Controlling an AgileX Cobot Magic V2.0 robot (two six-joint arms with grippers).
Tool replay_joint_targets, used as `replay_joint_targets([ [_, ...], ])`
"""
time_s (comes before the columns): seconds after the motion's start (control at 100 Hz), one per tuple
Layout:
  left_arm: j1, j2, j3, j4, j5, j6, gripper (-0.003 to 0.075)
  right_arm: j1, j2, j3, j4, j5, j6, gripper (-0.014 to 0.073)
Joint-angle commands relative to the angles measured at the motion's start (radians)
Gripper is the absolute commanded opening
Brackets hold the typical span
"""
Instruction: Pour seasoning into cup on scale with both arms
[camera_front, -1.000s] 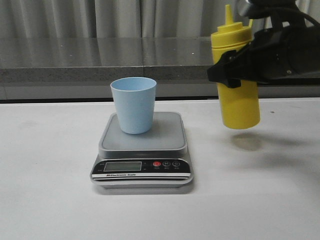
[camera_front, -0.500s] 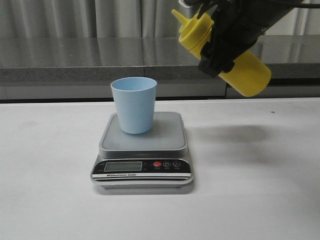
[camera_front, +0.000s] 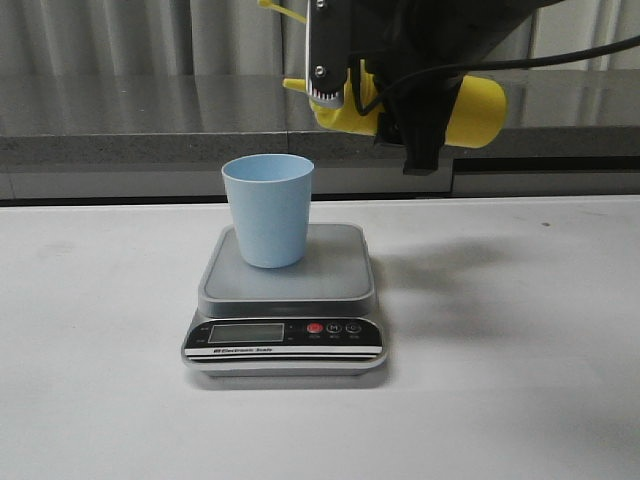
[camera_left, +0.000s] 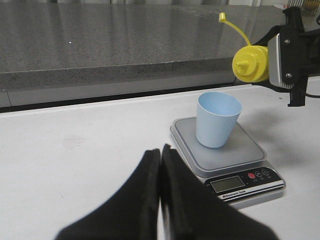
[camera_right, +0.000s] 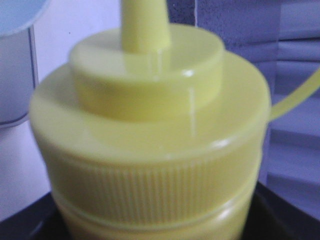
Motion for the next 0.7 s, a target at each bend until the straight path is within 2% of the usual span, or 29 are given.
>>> replay_joint_targets([
  [0.0, 0.001, 0.010, -0.026, -0.007, -0.082, -0.007, -0.0020, 0.016, -0.043, -0.036, -0.118, 0.039, -0.003, -0.0058],
  [0.26, 0.001, 0.010, -0.026, -0.007, -0.082, -0.007, -0.0020, 0.044, -0.021, -0.036, -0.329, 0.129, -0.005, -0.0058],
  [0.4, 0.001, 0.010, -0.026, -0.007, -0.082, -0.007, -0.0020, 0.050, -0.007, -0.036, -0.329, 0.169, -0.058, -0.0058],
  [0.55, 0.001, 0.010, -0.026, -0.007, -0.082, -0.007, -0.0020, 0.050, 0.001, -0.035, -0.328, 0.172, -0.059, -0.0058],
  [0.6, 0.001, 0.010, -0.026, -0.007, -0.082, -0.007, -0.0020, 0.050, 0.001, -0.035, -0.313, 0.164, -0.033, -0.0058],
  [0.69, 0.001, 0.010, -0.026, -0.007, -0.082, -0.007, -0.0020, 0.049, -0.011, -0.036, -0.219, 0.148, 0.094, -0.0058],
])
